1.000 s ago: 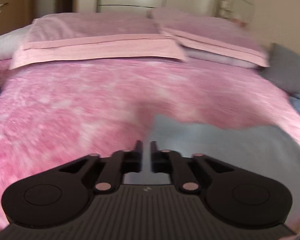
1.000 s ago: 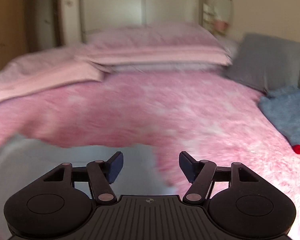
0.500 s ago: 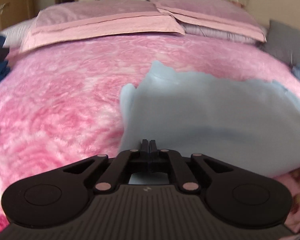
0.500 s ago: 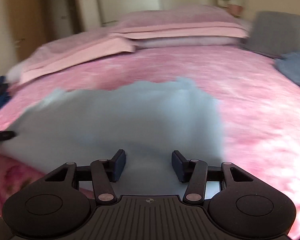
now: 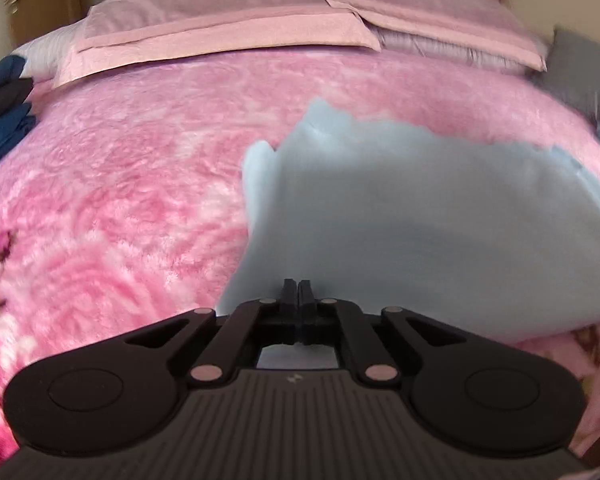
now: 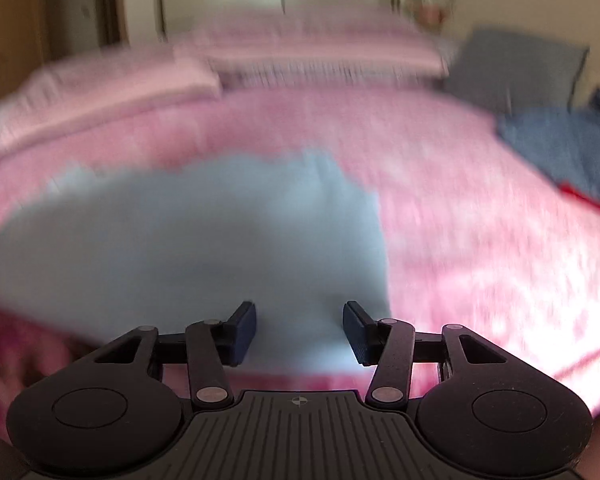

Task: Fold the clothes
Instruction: 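Lower the sweatshirt flat onto the bed and pull both grippers back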

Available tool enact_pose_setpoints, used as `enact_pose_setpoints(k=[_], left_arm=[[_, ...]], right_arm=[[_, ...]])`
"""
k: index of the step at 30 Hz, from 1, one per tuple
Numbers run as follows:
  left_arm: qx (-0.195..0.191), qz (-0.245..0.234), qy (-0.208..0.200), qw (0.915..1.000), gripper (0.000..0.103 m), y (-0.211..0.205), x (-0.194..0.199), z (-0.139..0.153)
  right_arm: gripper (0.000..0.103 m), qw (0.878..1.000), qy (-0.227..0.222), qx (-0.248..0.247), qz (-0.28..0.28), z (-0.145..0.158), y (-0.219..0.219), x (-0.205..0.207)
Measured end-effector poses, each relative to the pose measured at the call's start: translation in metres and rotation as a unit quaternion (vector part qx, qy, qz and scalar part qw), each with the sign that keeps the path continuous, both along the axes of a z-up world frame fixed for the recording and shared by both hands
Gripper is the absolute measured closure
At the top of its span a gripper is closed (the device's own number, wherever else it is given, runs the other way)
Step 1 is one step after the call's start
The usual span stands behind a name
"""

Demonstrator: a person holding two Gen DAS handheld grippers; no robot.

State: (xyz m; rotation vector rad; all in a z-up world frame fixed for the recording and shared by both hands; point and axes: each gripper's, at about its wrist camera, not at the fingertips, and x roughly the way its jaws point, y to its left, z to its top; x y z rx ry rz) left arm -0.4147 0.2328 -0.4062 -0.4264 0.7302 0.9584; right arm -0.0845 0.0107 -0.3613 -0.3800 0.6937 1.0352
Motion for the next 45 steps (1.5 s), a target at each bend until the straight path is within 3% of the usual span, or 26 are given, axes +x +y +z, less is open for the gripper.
enact_pose_setpoints(k=[8,12,19,27,34,45], left_arm=[[-0.014,0.012,0.029,0.9994,0.099,-0.032,0.011,0.037],[-0.016,0.001,0.031,0.9994,0.087,-0.064,0.015,0.052],[0.009,-0.02,0.034,0.9992,0.084,-0.117,0.012,0.079],[0.053,-0.026,0.023,0.998,0.079,-0.17,-0.007,0.112],[0.093,-0.034,0.015,0.995,0.078,-0.215,-0.024,0.13],[0.116,-0.057,0.007,0.9916,0.076,-0.24,-0.028,0.137]], right_arm=[[0.054,0.999,0.018,0.006,-0.027,0.03,-0.009,-0.013],[0.054,0.998,0.037,-0.026,-0.05,0.024,-0.017,-0.022],[0.054,0.997,0.047,-0.013,-0.058,0.048,-0.049,-0.051],[0.054,0.999,0.03,0.014,-0.033,0.085,-0.08,-0.092],[0.053,0.999,0.034,0.034,-0.014,0.098,-0.107,-0.121],[0.053,0.998,0.032,0.054,-0.006,0.108,-0.119,-0.133]])
